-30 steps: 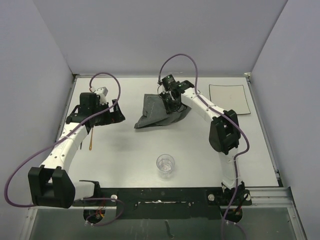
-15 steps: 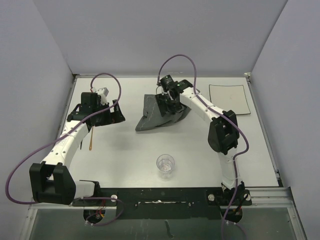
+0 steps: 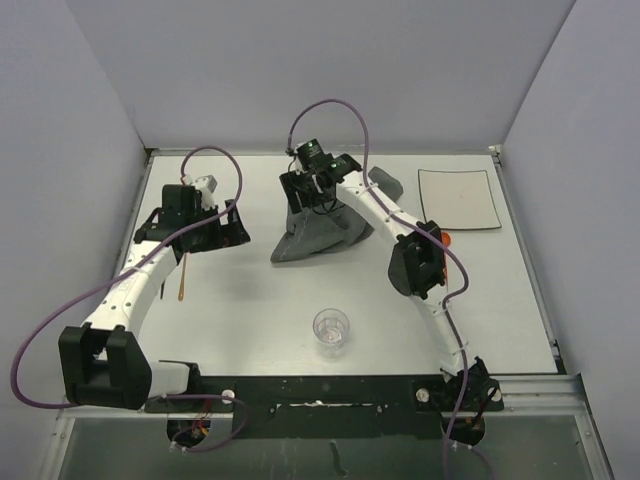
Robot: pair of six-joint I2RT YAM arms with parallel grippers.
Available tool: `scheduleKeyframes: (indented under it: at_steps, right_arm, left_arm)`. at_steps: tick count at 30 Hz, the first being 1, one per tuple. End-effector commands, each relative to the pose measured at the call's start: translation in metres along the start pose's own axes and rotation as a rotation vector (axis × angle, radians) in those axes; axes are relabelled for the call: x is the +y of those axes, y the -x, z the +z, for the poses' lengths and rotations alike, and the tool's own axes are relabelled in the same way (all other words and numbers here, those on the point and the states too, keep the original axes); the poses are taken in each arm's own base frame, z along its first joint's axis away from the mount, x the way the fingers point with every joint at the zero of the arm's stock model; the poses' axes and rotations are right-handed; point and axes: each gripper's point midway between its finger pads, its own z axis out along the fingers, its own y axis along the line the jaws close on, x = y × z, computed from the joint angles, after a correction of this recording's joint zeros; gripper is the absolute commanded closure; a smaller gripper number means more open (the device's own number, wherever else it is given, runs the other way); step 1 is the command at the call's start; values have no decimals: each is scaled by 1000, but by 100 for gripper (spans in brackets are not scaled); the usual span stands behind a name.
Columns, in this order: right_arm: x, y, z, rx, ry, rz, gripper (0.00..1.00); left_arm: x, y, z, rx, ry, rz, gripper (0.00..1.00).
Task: Set the dinner table for one person
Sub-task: Flatten out the napkin at the center of the board.
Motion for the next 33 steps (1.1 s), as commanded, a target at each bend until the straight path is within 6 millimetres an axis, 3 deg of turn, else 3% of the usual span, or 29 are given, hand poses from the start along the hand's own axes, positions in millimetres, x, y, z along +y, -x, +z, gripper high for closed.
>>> scheduleKeyframes:
  at_steps: [1, 10, 12, 13, 16, 17, 18, 24, 33]
  right_arm:
    - [-6, 16, 21, -65, -22, -43, 33]
    - [-23, 1, 66, -43, -87, -90, 31]
    - [-25, -5, 72, -24, -93, -94, 35]
    - [-26, -8, 73, -15, -95, -93, 43]
    - [-28, -11, 71, -5, -105, -96, 80]
    - [-29, -9, 67, -9, -111, -96, 94]
    - [-30, -8, 63, -14, -117, -96, 100]
    - [-31, 18, 19, -88, -145, -98, 100]
    - [-26, 70, -75, -269, -147, -54, 100]
  left_arm:
    - [-11, 21, -8, -58, -24, 20, 7]
    - [-11, 19, -2, -35, -35, 16, 7]
    - [-11, 19, -1, -34, -36, 16, 7]
    - [-11, 19, -1, -34, -37, 16, 7]
    - [-11, 19, 0, -28, -38, 12, 7]
    - [-11, 19, 0, -27, -40, 11, 7]
    - [-11, 19, 0, -27, -40, 10, 7]
    - [-13, 18, -2, -32, -46, 10, 7]
    - [-21, 14, 1, -18, -76, 12, 7]
